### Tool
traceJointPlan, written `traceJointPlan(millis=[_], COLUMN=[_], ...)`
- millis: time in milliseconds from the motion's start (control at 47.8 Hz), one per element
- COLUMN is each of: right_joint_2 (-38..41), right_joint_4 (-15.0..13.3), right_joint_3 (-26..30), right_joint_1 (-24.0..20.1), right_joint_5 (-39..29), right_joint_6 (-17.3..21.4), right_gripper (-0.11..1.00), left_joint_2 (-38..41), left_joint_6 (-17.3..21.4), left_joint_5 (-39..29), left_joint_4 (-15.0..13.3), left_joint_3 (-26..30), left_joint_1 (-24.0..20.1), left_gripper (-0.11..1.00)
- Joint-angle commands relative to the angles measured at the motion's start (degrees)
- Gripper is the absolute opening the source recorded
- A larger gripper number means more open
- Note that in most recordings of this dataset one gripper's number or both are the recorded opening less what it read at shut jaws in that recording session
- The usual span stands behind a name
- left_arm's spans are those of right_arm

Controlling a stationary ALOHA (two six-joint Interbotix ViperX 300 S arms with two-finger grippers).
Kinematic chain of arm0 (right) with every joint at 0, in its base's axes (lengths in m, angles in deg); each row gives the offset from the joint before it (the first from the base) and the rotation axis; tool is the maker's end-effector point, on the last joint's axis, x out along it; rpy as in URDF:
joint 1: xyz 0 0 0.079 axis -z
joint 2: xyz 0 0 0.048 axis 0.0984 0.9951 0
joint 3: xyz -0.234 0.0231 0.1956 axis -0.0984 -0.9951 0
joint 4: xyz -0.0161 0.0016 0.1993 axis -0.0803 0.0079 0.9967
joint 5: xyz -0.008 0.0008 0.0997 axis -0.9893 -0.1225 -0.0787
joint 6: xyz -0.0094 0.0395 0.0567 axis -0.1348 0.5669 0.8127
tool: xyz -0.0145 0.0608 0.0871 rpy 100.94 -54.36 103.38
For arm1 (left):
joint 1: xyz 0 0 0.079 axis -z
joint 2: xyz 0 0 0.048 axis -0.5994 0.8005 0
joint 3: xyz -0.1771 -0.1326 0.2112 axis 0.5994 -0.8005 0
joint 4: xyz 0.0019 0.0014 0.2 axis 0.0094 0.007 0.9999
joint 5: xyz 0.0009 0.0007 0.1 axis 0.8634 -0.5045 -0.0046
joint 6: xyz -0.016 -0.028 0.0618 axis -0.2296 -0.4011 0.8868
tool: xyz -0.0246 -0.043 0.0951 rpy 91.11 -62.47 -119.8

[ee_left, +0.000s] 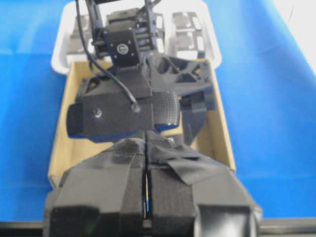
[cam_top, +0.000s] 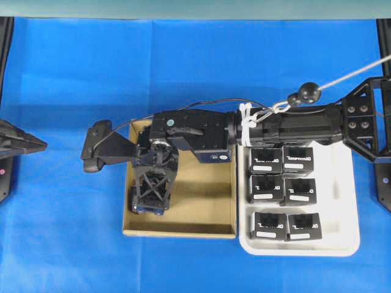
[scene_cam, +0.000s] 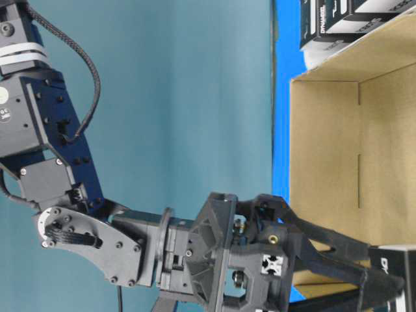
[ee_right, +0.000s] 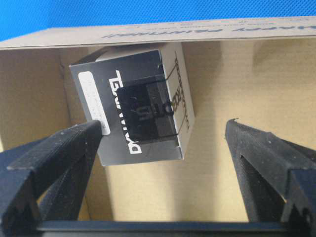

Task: Pick the box from inside the cardboard box.
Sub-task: 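Lower the open right gripper around the black servo box, then close the right gripper on the servo box and lift it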

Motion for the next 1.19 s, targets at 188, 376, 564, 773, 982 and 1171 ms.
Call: traceJointPlan(millis=[188, 376, 564, 773, 982, 1171], right_joint_2=[-2.2, -1.8, -1.6, -0.6, 0.7, 1.0], right_joint_4=[-0.1, -0.4, -2.5, -7.2, -7.1, -6.9], right_joint_3=[1.8, 3.5, 3.3, 3.3, 3.3, 3.3], right_joint_1=[-0.8, -3.1, -4.0, -4.0, -5.0, -5.4], right_joint_5=[-0.1, -0.3, 0.1, 1.2, 1.5, 1.5], right_joint_6=[-0.4, -5.1, -8.4, -9.3, -10.0, -11.2], right_gripper=[0.99, 0.99, 0.99, 0.99, 0.99, 0.99], left_joint_2=[0.8, 0.8, 0.8, 0.8, 0.8, 0.8], left_joint_6=[-0.1, -0.2, -0.2, -0.2, -0.2, -0.2], left_joint_5=[0.4, 0.3, 0.4, 0.4, 0.3, 0.4], left_joint_4=[0.2, 0.2, 0.2, 0.2, 0.2, 0.2], left_joint_3=[1.3, 1.3, 1.3, 1.3, 1.2, 1.2], left_joint_1=[0.1, 0.0, 0.0, 0.0, 0.0, 0.0], left_gripper=[-0.07, -0.07, -0.07, -0.07, -0.07, -0.07])
